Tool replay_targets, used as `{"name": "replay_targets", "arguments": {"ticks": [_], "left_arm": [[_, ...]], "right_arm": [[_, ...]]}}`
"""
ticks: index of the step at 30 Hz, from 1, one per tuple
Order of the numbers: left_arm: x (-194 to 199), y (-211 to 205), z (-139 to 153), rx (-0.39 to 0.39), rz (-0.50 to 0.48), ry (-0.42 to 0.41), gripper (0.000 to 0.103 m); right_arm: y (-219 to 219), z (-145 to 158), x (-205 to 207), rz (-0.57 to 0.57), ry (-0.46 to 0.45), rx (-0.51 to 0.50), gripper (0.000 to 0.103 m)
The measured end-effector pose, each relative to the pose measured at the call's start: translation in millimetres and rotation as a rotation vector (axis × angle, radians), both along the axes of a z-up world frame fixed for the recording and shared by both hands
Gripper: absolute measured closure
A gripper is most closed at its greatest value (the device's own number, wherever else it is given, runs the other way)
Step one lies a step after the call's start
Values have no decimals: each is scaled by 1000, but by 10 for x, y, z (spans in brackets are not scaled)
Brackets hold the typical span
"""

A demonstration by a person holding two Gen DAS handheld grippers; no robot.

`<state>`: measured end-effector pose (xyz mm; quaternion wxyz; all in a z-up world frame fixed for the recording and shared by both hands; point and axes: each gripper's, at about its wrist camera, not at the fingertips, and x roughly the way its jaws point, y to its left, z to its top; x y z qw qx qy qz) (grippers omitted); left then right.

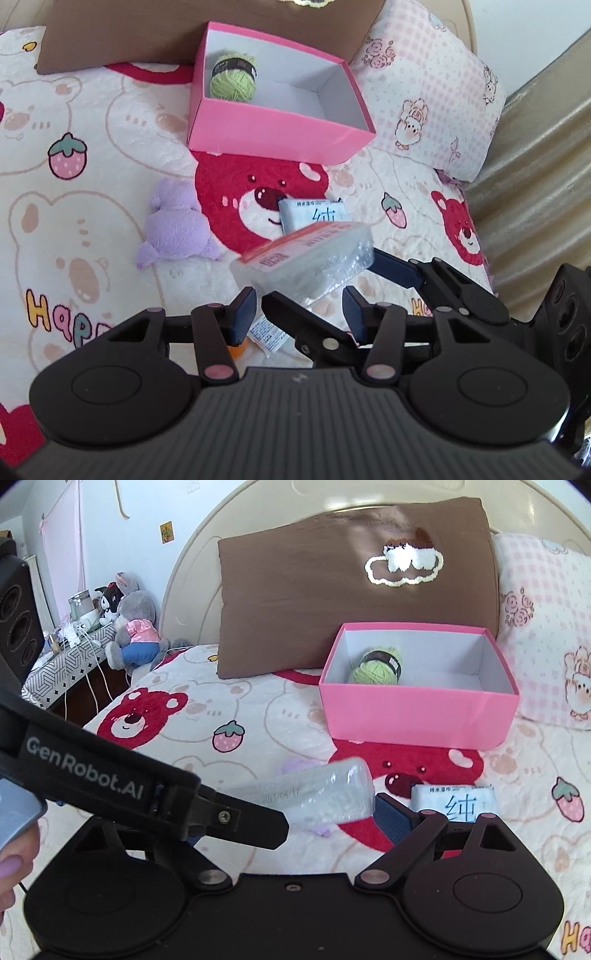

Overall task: Organize objects
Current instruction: 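Lift the floss-pick box with the left tool and carry it over the pink box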

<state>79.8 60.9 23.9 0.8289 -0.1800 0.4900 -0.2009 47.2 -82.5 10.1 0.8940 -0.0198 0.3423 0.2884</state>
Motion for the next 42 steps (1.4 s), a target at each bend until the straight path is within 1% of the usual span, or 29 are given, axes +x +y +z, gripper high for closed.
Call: {"name": "replay_targets", "arguments": {"ticks": [5, 13, 16, 19, 20, 23, 25, 27, 28, 30, 31, 35, 36, 37, 39, 42], "left_arm": [[93, 9, 77, -25, 10, -19, 54], [260, -43, 181, -4, 26, -72, 54], [306, -85, 248, 14, 13, -105, 54], [385, -146, 274, 27, -20, -106, 54], [430, -139, 248, 12, -10, -90, 54], [566, -127, 97, -19, -4, -53, 54], [639, -169, -35, -4, -28, -39, 54], [698, -205, -214, 7, -13, 1, 54], [738, -236, -309, 16, -27, 15, 54], [805, -232, -525, 3, -5, 65, 54], [836, -244, -629, 6, -22, 83, 54], [949, -192, -1032, -25, 6, 161, 54], [962, -196, -1105, -19, 7, 176, 54], [968, -216, -1160, -6, -11, 178, 55], [964, -225, -1231, 3, -6, 182, 55], [981, -228, -1267, 15, -12, 154, 55]], "right_arm": [[-47, 47, 91, -9, -1, 16, 10], [-106, 69, 210, -7, 7, 30, 14], [-118, 71, 261, -12, -4, 20, 18], [-147, 53, 350, -19, -14, 10, 19], [-161, 35, 389, -20, -10, 8, 21], [-218, -69, 498, -25, 33, 13, 22], [-221, -178, 548, -32, 56, -5, 22], [-210, -306, 590, -27, 73, -22, 22], [-212, -372, 619, -37, 80, -25, 22], [-216, -527, 707, -41, 128, -27, 22], [-212, -609, 754, -44, 149, -35, 22], [-187, -902, 854, -36, 221, -51, 22], [-174, -960, 870, -36, 234, -55, 22], [-165, -1003, 875, -42, 236, -60, 22], [-127, -1074, 873, -36, 231, -80, 22], [-91, -1153, 870, -26, 208, -105, 22]]}}
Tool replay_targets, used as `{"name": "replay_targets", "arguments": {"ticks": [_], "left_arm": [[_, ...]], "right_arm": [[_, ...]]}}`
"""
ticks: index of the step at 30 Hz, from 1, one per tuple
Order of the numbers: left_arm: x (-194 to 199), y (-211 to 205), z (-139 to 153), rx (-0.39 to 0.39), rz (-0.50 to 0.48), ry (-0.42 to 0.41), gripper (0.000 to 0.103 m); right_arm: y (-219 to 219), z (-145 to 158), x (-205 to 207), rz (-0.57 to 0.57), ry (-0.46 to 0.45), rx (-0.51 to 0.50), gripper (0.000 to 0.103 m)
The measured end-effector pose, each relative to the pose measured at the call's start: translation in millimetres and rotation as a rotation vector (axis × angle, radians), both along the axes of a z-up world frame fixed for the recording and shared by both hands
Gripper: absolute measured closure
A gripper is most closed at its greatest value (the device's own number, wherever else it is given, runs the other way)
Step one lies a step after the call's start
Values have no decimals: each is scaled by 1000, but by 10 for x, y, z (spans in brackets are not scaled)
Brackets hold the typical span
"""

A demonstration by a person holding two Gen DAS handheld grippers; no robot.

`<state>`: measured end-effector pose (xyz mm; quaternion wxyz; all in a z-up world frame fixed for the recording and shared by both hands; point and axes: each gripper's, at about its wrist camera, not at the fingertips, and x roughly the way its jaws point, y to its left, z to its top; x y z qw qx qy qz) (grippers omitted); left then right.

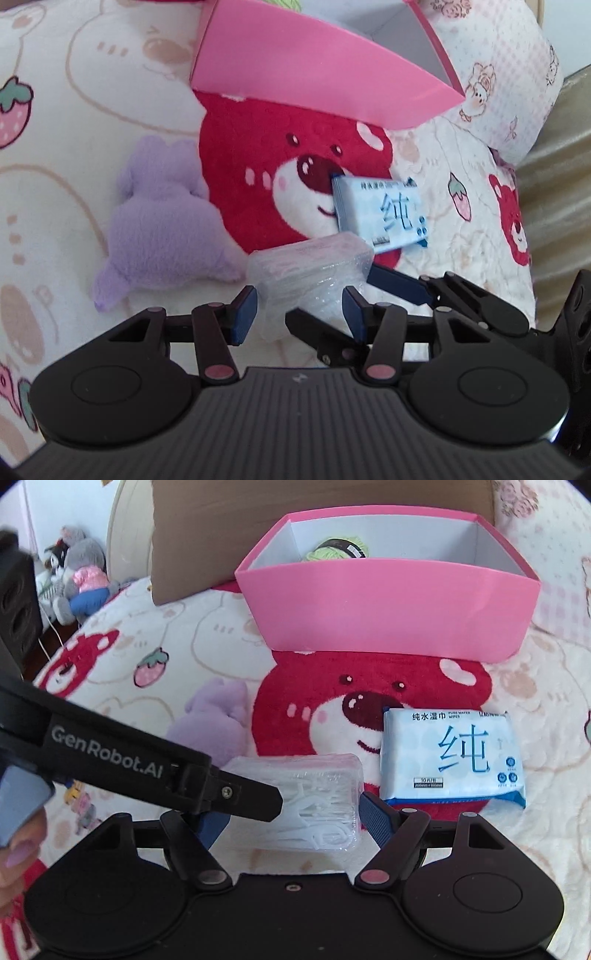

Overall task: Organize objects
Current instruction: 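Lift the floss-pick box with the left tool and carry it over the pink box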

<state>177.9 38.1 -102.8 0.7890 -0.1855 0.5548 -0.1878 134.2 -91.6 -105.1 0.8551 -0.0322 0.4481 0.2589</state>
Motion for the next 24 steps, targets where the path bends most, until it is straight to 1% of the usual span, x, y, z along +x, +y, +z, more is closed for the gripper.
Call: {"name": "replay_targets", "arguments": {"ticks": [4, 5, 7, 9, 11, 14, 15, 17, 19, 22, 24], "left_arm": [[40, -6, -73, 36, -7, -12, 56], [44, -15, -110, 47, -7, -7, 56], [35, -32, -192, 56, -8, -3, 57], [22, -26, -224, 40, 5, -21, 59], [11, -26, -197, 47, 14, -44, 60], [-7, -63, -129, 107, -3, -104, 61], [-6, -71, -122, 117, -9, -113, 61], [25, -63, -148, 92, -3, -104, 61], [54, -39, -194, 61, 27, -90, 60], [48, -29, -195, 47, 35, -92, 61], [22, -41, -172, 45, 40, -85, 61]], "right_arm": [[3, -82, 52, 12, 11, -19, 23], [-4, -115, 65, 9, 20, -18, 22], [-31, -170, 83, 9, 32, 11, 20], [-29, -218, 84, 15, 31, 19, 17], [-12, -232, 88, 21, 24, 24, 15], [-13, -251, 106, 22, 24, 40, 13], [-5, -262, 114, 24, 24, 39, 12], [17, -282, 124, 27, 13, 39, 10], [42, -301, 131, 20, -2, 33, 9], [50, -300, 115, 20, -24, 31, 9], [80, -266, 77, 25, -40, 10, 10]]}}
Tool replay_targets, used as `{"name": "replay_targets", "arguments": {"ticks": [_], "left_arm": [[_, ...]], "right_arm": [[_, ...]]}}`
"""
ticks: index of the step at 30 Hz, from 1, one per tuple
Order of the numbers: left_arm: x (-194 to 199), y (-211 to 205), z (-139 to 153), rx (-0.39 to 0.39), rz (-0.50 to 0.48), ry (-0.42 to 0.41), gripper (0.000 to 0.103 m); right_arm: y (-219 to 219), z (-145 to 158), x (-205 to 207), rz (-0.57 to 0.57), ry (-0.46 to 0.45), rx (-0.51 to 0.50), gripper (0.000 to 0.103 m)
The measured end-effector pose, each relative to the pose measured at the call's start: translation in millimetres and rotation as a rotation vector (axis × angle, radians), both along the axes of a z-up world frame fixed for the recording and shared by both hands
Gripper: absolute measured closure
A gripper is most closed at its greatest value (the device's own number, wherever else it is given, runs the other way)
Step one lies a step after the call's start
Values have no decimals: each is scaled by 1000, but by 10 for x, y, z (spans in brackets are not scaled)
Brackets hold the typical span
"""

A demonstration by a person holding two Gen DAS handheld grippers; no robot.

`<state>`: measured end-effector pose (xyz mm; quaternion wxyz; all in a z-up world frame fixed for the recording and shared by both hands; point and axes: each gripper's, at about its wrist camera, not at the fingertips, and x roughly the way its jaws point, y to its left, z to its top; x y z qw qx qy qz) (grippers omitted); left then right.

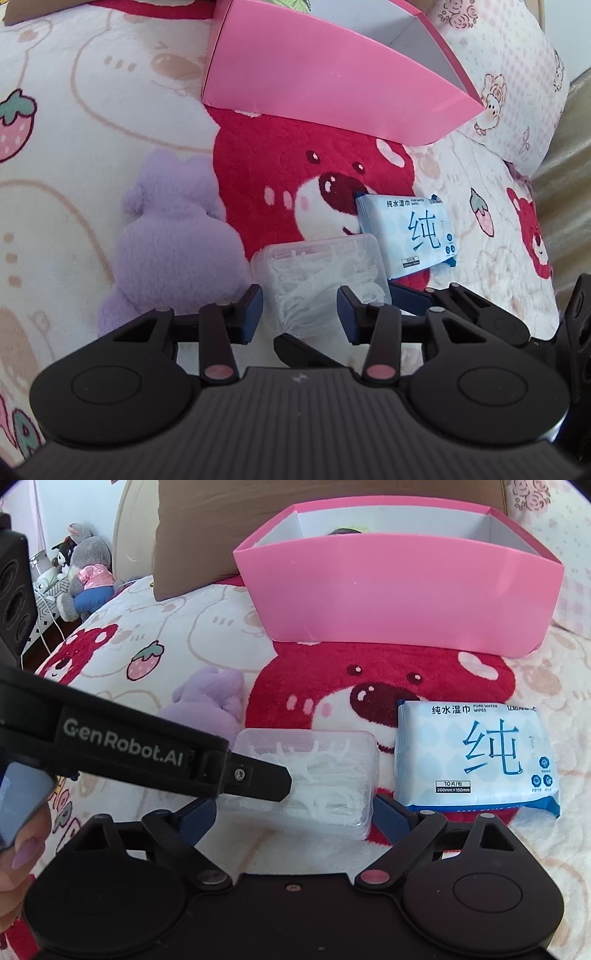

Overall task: Organize objects
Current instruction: 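Lift the floss-pick box with the left tool and carry it over the pink box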

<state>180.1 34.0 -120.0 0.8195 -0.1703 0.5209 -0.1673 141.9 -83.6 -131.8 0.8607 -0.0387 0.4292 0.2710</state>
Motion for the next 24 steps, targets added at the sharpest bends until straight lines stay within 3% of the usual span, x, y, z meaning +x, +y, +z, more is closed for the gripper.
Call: {"name": "replay_targets", "arguments": {"ticks": [10, 13, 17, 20, 24], "left_arm": [[-183, -3, 389, -3, -6, -30, 61], [-228, -37, 572, 21, -17, -69, 61], [-215, -44, 768, -19, -34, -91, 61], [-203, -81, 870, -8, -43, -114, 61], [-181, -102, 984, -21, -30, -133, 61]], "right_arm": [[-21, 374, -236, 5, -76, -20, 11], [-85, 534, -272, -1, -79, -9, 17], [-146, 715, -257, -11, -108, -25, 19], [-223, 847, -191, -33, -115, 0, 26], [-265, 1018, -157, -36, -143, 8, 29]]}}
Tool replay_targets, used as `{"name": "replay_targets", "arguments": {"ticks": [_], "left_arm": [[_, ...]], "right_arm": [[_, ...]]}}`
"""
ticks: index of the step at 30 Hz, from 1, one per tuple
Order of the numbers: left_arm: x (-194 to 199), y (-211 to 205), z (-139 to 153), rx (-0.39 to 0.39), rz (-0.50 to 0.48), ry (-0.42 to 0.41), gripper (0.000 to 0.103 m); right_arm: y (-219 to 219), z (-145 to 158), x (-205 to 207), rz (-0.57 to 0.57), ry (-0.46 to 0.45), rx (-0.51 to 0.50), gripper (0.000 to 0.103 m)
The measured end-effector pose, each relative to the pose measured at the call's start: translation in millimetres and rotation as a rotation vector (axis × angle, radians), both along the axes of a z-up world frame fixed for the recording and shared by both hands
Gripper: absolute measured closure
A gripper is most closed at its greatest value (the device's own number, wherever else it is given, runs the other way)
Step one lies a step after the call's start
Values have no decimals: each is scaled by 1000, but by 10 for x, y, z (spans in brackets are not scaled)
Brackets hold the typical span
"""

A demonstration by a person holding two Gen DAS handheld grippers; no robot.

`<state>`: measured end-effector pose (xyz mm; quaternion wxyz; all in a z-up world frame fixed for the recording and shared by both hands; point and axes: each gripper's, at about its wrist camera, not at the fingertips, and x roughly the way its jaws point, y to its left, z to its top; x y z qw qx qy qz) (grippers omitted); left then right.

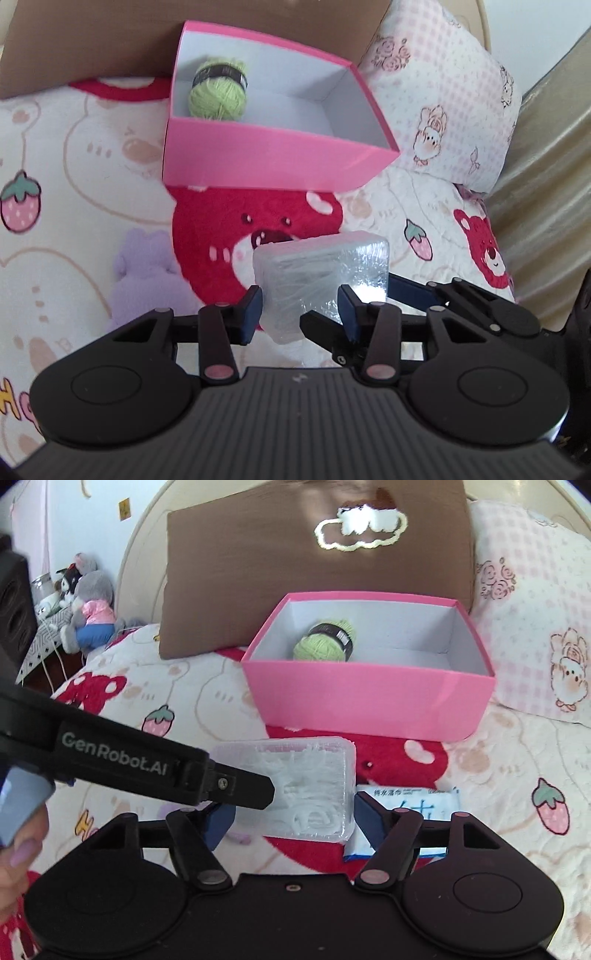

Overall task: Organize objects
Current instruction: 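Lift the floss-pick box with the left tool and carry it over the pink box, then lower the floss-pick box into the pink box beside the yarn ball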

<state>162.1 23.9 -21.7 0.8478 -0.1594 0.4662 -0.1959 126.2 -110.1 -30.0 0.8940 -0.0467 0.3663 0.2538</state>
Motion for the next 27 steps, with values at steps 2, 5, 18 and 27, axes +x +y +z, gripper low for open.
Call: {"name": "replay_targets", "arguments": {"ticks": [2, 5, 18, 27], "left_arm": [[15, -2, 97, 2, -2, -26, 61], [62, -13, 249, 18, -1, -49, 61], [758, -144, 818, 56, -15, -89, 58], [1443, -283, 821, 57, -11, -79, 58]], "right_arm": [[-12, 74, 23, -6, -15, 3, 31], [-17, 203, 87, -13, -28, 11, 34], [29, 730, 681, -31, -93, -10, 34], [0, 733, 1321, -63, -61, -5, 34]]}}
